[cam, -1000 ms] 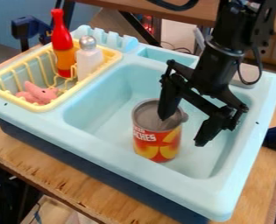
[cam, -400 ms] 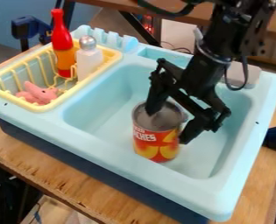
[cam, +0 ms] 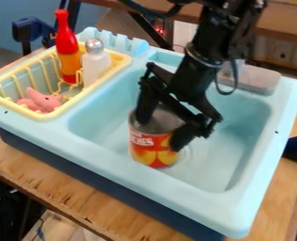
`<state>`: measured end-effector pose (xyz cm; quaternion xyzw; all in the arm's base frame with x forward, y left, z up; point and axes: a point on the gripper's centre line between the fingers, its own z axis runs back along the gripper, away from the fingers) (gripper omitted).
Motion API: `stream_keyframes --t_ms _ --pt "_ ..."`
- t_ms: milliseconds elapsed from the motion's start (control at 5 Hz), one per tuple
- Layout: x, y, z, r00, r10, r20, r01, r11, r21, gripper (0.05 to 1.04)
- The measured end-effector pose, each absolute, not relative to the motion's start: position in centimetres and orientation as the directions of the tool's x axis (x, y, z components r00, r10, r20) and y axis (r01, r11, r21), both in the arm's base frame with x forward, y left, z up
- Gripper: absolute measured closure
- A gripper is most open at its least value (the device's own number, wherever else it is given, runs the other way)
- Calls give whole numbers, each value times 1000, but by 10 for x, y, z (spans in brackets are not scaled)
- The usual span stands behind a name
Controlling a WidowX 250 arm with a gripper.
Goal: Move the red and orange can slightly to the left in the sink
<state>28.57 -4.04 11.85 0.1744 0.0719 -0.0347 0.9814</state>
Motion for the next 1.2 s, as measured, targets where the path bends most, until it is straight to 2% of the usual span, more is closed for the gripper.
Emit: stream_keyframes --t_ms 400,600,800,1000,1200 --pt "286 -4 142 995 33 -99 9 918 396 83" --pt "287 -2 149 998 29 -63 -3 923 385 83" --pt "284 -7 152 1000 9 -21 -1 942 336 83" --pt "271 -17 159 998 -32 61 17 973 231 83" --pt "254 -15 165 992 -40 119 30 996 86 83"
